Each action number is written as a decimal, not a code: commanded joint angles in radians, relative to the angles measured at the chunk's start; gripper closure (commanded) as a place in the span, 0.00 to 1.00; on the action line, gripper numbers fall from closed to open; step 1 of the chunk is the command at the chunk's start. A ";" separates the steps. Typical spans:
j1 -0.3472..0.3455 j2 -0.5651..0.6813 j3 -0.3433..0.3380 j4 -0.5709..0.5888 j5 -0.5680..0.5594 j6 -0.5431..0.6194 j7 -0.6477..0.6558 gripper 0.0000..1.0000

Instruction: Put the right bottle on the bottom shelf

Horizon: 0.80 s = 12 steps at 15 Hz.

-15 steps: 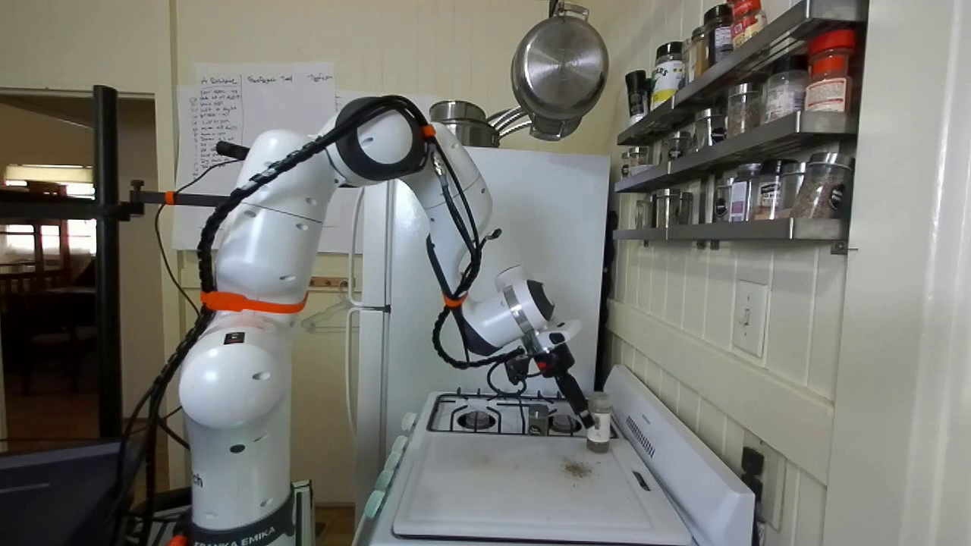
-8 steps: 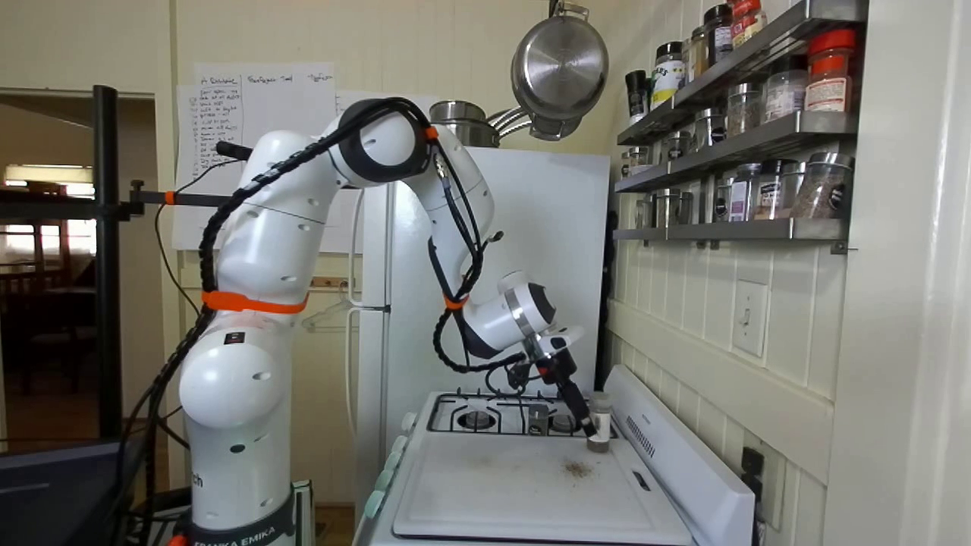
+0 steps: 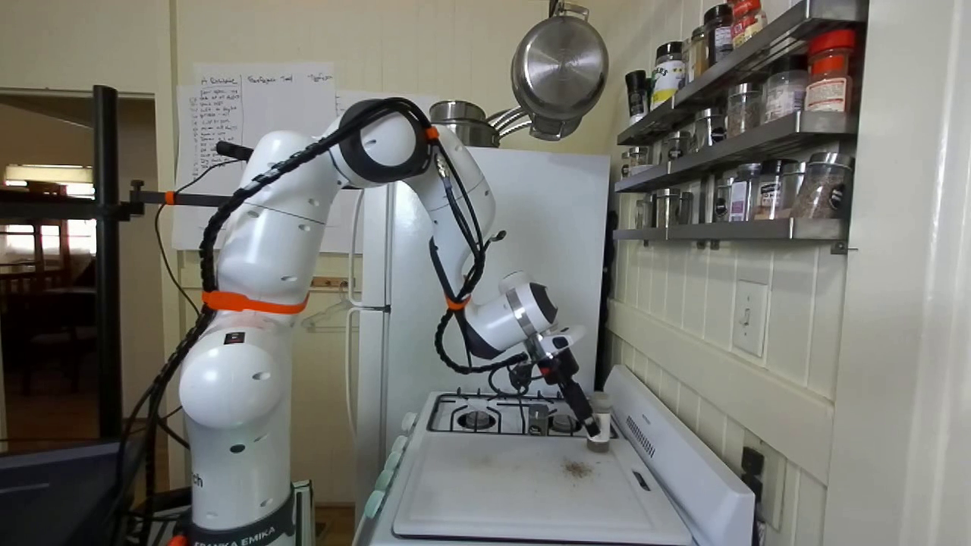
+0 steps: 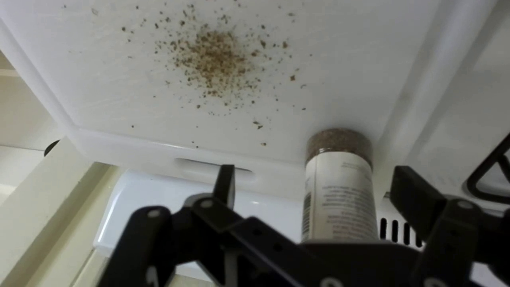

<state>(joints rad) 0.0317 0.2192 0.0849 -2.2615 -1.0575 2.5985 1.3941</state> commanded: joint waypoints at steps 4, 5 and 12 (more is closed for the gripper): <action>0.003 0.045 -0.030 0.047 -0.132 0.018 0.027 0.00; 0.002 0.049 -0.033 0.053 -0.144 0.021 0.028 0.00; -0.004 0.086 -0.031 0.089 -0.151 0.054 0.006 0.00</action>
<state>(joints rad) 0.0313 0.2735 0.0565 -2.1966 -1.1847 2.6128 1.3935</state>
